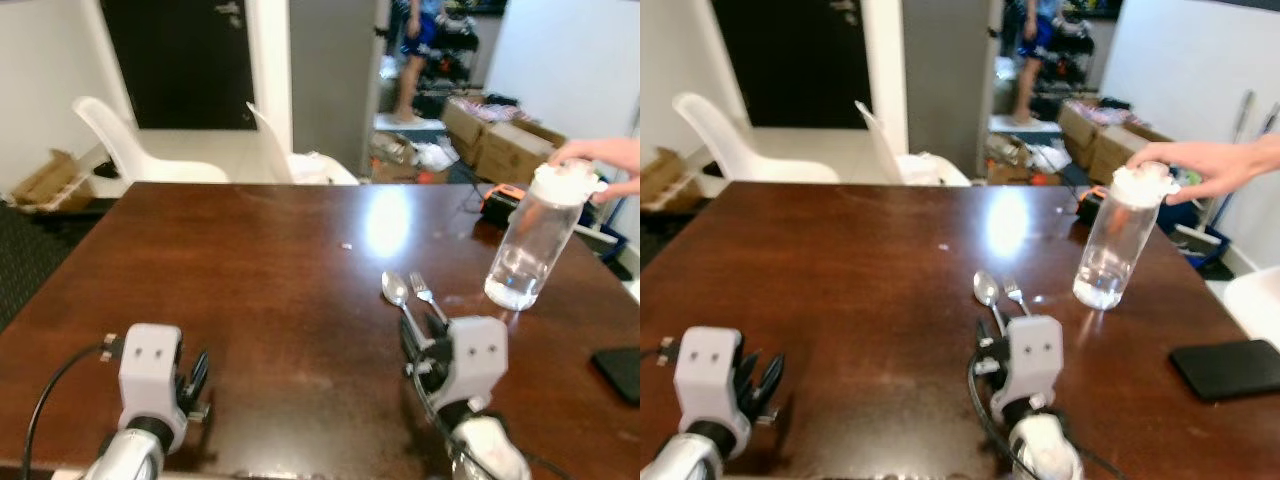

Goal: Setting the table

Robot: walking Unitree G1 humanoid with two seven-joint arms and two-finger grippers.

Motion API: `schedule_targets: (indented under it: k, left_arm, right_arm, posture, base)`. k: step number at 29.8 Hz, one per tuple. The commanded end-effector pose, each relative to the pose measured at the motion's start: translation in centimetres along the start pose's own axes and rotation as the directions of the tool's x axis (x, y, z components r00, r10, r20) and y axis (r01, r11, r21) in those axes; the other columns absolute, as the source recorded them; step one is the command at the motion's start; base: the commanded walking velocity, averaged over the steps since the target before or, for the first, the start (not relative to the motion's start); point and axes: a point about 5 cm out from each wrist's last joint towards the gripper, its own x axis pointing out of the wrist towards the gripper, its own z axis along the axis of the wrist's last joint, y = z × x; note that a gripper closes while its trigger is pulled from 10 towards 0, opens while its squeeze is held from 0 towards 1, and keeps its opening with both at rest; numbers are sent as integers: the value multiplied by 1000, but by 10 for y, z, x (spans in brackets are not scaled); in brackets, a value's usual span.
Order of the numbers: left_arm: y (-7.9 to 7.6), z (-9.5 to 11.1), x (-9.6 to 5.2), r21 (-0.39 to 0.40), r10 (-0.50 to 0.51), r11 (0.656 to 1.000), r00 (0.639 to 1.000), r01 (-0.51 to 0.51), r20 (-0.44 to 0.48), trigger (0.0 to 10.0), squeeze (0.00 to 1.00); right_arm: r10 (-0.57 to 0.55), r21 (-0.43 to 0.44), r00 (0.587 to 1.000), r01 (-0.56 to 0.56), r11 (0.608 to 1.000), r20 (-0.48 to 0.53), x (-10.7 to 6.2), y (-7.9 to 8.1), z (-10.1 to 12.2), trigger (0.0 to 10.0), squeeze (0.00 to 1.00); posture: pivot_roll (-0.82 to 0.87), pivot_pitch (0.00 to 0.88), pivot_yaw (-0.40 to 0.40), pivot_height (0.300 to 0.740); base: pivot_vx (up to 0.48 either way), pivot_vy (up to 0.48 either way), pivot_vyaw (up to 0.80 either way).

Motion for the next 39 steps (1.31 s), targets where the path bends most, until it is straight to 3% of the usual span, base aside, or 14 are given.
schedule_targets:
  k: [1, 14, 39]
  left_arm:
    - [2, -6, -1, 3, 7, 1000, 1000, -7, -27, 10000, 0]
    - [0, -5, 1, 4, -1, 1000, 1000, 1, -23, 10000, 0]
    - [-3, -10, 2, 2, -12, 1000, 999, 12, -42, 10000, 0]
  right_arm:
    - [-6, 9, 1000, 6, 1000, -23, -4, 0, -6, 10000, 0]
    - [-20, 17, 999, 21, 1000, -45, -5, -2, -10, 10000, 0]
    - [-32, 41, 997, 35, 999, -66, -3, -4, -12, 10000, 0]
  posture:
    - [11, 149, 62, 740]
    - [9, 150, 66, 740]
    - [10, 150, 66, 740]
  base:
    - [-330, 0, 0]
    - [-72, 0, 0]
    - [0, 0, -800]
